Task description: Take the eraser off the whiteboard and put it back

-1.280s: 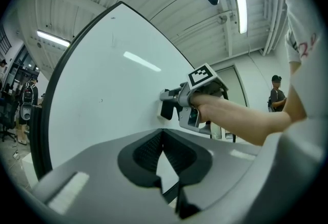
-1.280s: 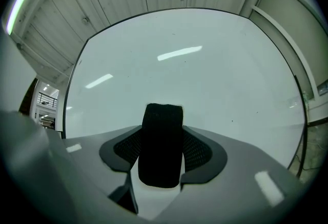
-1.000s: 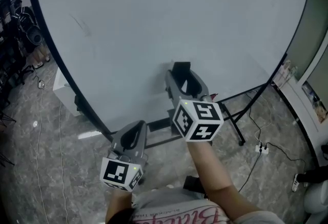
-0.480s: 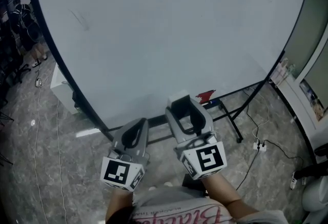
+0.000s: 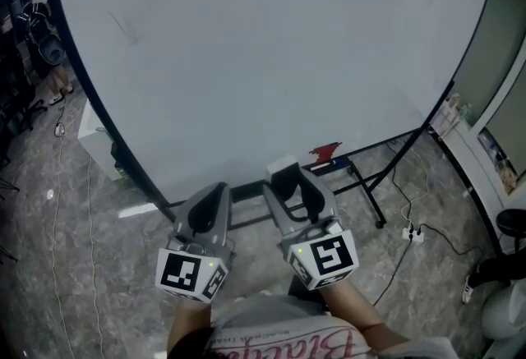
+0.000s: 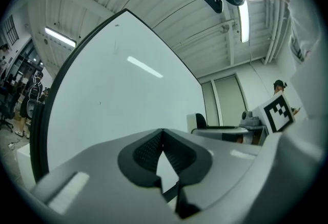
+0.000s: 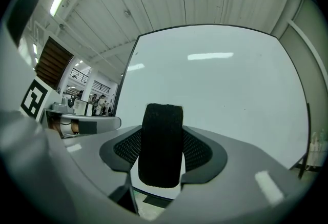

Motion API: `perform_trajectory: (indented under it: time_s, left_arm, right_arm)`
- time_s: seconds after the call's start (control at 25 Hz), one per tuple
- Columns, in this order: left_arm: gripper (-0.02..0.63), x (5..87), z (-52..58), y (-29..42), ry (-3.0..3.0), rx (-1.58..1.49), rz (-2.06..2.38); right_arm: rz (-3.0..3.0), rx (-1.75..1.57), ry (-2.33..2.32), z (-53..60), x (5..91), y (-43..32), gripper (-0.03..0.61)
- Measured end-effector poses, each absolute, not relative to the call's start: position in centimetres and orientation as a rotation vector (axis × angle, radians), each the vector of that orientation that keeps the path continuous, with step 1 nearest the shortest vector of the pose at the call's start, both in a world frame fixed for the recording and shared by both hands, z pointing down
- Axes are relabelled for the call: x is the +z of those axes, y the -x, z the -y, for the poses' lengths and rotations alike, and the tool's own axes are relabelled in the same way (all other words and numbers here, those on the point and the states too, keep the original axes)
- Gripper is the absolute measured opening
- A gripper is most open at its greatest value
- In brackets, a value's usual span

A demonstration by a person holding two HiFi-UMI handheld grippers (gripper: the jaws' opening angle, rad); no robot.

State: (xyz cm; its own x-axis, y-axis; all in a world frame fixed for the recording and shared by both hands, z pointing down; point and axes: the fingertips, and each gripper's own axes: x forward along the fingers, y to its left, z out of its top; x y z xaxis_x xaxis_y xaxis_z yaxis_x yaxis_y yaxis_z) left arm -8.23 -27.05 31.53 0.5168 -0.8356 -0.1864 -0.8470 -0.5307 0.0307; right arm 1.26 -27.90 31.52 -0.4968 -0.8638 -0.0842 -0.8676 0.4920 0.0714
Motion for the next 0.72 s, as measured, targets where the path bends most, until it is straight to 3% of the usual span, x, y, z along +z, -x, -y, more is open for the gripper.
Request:
perform_trajectory:
  time_s: [0.72]
  left_arm:
    - [-0.003,31.7,26.7,8.6,2.652,0.233,-1.496]
  right_arm:
    - [-2.654,0.262,1.563,34.0,27.7,-0.6,0.233]
